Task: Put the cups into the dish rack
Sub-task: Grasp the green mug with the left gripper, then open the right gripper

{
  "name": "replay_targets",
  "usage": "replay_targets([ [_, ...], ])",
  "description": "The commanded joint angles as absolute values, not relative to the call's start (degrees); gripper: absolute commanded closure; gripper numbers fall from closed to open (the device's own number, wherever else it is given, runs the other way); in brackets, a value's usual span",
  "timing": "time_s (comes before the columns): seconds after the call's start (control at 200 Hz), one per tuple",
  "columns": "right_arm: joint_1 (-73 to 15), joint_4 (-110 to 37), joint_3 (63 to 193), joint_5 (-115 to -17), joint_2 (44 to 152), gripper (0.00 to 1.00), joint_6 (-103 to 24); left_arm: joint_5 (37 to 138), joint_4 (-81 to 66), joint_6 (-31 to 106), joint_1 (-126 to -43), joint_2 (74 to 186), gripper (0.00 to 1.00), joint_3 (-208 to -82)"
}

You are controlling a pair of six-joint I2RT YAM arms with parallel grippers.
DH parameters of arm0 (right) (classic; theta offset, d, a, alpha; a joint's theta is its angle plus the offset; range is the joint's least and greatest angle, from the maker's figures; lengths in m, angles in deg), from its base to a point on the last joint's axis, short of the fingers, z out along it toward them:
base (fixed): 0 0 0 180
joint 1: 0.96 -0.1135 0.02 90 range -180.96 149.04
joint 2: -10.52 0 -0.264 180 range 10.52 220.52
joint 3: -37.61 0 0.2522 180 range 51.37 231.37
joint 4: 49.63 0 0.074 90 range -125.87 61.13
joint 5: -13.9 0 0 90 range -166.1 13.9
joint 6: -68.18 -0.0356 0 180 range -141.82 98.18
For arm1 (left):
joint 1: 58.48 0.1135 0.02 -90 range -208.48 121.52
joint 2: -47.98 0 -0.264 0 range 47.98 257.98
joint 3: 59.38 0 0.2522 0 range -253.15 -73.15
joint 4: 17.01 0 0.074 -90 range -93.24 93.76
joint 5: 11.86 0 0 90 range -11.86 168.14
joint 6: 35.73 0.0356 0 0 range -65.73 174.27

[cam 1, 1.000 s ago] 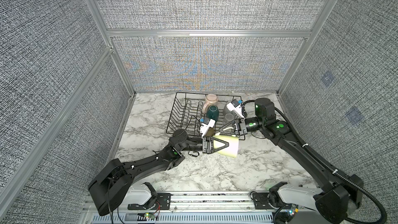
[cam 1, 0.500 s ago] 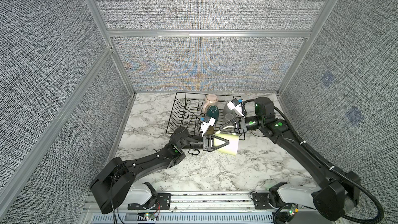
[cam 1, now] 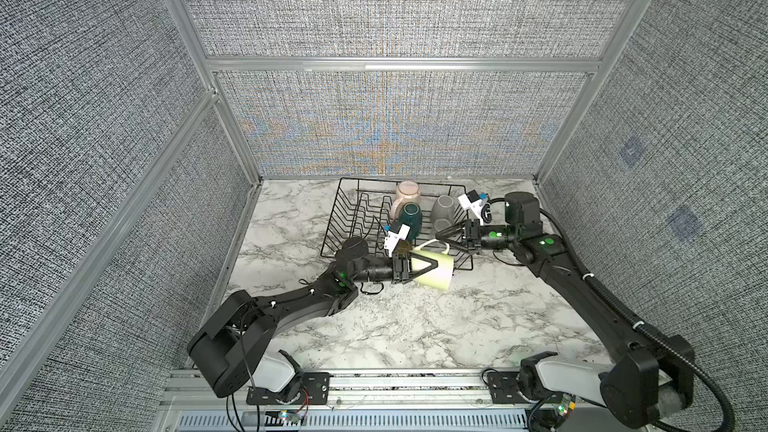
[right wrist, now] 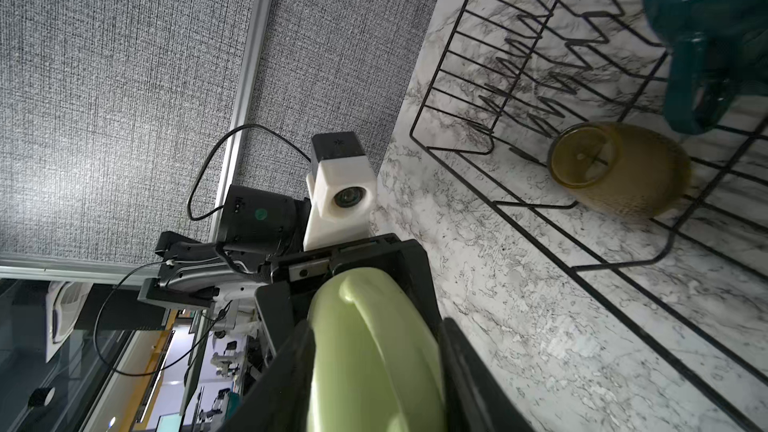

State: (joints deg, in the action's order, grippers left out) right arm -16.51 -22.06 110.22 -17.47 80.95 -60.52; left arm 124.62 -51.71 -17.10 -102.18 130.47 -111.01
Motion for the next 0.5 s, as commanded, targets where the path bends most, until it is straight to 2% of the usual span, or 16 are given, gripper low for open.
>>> replay_targets([
  [0.0,-15.02,-18.48,110.52,-21.82,78.96,0.47,-59.00,121.67,-47.68,-16.72,-100.96,131.42,0.47,-112.75],
  [0.11,-12.35,-13.37,110.05,-30.26,75.56,0.42,-56.87,120.15,-37.27,-11.05,-100.23,131.52,0.48,-116.23],
  [0.225,-9.52,-10.87,108.76,-38.21,70.96,0.29,-56.71,116.02,-20.14,-2.26,-100.23,131.77,0.48,-123.08],
  [0.365,-7.01,-8.91,104.43,-44.78,65.45,0.05,-55.58,111.32,-6.76,5.16,-100.31,134.60,0.48,-131.95],
  [0.495,-6.16,-5.98,103.46,-49.41,61.70,0.03,-53.06,107.26,2.89,11.35,-100.62,139.27,0.49,-139.91],
])
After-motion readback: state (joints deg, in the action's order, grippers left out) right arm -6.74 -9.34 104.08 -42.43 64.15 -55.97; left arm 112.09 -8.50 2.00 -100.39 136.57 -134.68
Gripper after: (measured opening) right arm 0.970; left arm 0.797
